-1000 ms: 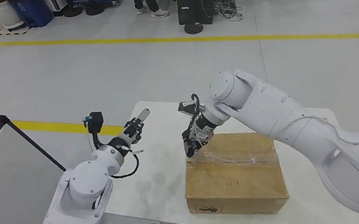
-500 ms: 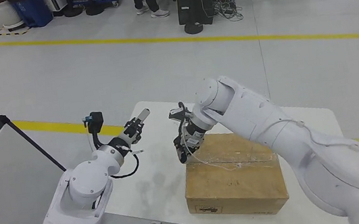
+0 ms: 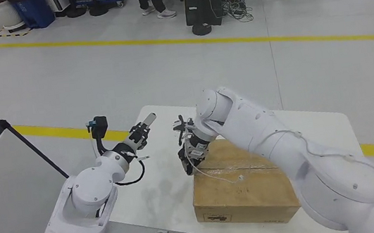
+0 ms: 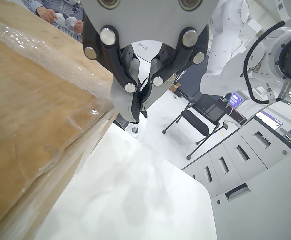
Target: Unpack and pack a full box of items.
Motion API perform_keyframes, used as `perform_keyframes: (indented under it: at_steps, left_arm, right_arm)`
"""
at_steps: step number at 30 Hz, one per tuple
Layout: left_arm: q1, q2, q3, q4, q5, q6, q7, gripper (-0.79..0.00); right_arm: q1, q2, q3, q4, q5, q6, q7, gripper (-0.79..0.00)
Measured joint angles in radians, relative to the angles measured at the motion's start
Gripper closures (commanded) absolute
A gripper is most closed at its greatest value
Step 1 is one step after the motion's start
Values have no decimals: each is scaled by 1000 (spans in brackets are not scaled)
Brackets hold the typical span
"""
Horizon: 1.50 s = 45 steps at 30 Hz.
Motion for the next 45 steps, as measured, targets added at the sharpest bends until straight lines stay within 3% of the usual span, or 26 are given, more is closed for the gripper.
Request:
perform_keyframes:
  at_steps: [4, 5, 6, 17, 28, 37, 45]
  left_arm:
    - [0, 0, 0, 0, 0, 0, 0, -785]
    - [0, 0, 0, 0, 0, 0, 0, -785]
    - [0, 0, 0, 0, 0, 0, 0, -785]
    - [0, 0, 0, 0, 0, 0, 0, -785]
    - [0, 0, 0, 0, 0, 0, 0, -785]
    - [0, 0, 0, 0, 0, 0, 0, -785]
    - [0, 0, 0, 0, 0, 0, 0, -785]
  right_arm:
    - [3, -17, 0, 25, -11, -1, 1, -6]
    - [3, -22, 0, 34, -13, -1, 1, -256]
    - [3, -25, 0, 40, -15, 0, 0, -785]
    - [10, -55, 20, 85, -30, -21, 3, -785]
    - [20, -55, 78, 69, -17, -81, -43, -785]
    - [18, -28, 139, 45, -4, -99, -69, -785]
    - [13, 35, 219, -9, 18, -99, -19, -785]
